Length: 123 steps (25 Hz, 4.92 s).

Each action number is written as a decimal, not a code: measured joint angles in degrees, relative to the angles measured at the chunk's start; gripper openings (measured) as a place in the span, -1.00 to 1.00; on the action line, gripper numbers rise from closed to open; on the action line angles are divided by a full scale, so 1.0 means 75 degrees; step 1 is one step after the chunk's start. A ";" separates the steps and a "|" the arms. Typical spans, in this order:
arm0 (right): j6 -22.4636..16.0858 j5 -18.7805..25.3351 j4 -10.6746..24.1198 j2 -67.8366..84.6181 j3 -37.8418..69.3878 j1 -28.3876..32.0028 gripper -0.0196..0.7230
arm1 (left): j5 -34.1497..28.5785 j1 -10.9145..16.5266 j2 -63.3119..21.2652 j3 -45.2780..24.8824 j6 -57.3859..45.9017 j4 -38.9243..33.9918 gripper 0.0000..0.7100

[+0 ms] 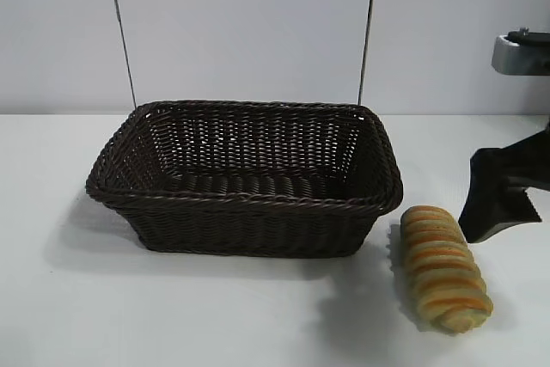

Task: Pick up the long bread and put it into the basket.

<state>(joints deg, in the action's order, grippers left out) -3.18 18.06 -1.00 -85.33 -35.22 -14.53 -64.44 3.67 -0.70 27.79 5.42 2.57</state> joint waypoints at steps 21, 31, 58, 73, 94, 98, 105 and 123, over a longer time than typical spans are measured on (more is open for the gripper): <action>0.0000 -0.0921 -0.0666 -0.1333 0.0000 -0.0023 -0.74 | 0.0000 0.0000 0.0000 0.0000 -0.0017 0.0000 0.95; -0.0029 0.0259 -0.0734 -0.0939 -0.0729 -0.0023 -0.80 | 0.0000 0.0000 0.0000 0.0000 -0.0017 0.0000 0.95; 0.0425 0.3978 -0.0856 0.0058 -0.4999 -0.0030 -0.83 | 0.0000 0.0000 0.0000 0.0000 -0.0017 0.0000 0.95; 0.5330 0.3745 -0.0932 -0.3039 -0.6724 -0.1950 -0.83 | 0.0000 0.0000 0.0000 0.0000 -0.0024 0.0000 0.95; 0.6117 0.3070 -0.0865 -0.3882 -0.6789 -0.2003 0.68 | 0.0000 0.0000 0.0000 0.0000 -0.0024 0.0007 0.95; 0.5780 0.3220 -0.0828 -0.3425 -0.6836 -0.2003 0.85 | 0.0000 0.0000 0.0000 0.0000 -0.0024 0.0007 0.95; 0.3769 0.4330 -0.0552 -0.3191 -0.7867 -0.2003 0.91 | 0.0000 0.0000 0.0000 0.0000 -0.0024 0.0007 0.95; 0.1032 0.6215 0.0847 -0.3185 -0.9663 -0.0184 0.92 | 0.0000 0.0000 0.0000 0.0000 -0.0024 0.0007 0.95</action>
<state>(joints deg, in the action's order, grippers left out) 4.55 64.68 5.36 -109.22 -107.69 -15.90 -64.44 3.67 -0.70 27.79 5.24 2.62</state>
